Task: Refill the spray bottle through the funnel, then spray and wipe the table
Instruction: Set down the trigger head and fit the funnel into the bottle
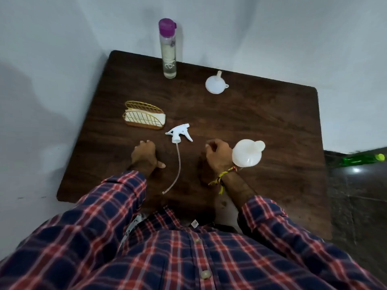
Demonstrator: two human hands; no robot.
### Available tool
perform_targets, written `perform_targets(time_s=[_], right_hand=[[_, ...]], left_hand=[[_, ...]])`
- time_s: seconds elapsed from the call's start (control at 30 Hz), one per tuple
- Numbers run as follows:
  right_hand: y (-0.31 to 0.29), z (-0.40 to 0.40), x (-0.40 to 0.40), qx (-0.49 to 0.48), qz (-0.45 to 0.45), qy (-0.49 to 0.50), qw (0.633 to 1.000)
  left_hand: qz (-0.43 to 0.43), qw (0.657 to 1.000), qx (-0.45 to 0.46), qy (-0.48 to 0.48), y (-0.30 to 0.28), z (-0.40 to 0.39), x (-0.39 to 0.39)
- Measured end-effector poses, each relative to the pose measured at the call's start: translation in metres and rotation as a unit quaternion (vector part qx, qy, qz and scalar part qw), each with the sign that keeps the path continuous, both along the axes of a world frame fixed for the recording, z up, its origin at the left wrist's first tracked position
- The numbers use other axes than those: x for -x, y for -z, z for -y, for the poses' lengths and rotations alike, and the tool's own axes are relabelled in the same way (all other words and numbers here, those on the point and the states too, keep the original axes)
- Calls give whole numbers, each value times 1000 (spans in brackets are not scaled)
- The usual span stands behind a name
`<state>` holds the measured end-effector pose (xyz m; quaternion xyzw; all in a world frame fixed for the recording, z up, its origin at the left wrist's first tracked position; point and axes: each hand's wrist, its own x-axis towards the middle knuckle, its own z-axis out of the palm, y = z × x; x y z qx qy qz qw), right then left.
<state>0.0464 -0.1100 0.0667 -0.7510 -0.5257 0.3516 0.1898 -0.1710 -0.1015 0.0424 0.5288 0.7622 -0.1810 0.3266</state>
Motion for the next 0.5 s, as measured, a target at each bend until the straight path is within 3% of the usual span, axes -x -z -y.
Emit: perform_targets(time_s=[0.27,0.5], right_hand=[[11,-147,30,-54,74,34,995],[11,-227,41,58,160,-35,985]], left_hand=[[15,998,54,-18,12,-10,2],[19,997,73,6,17,-16,3]])
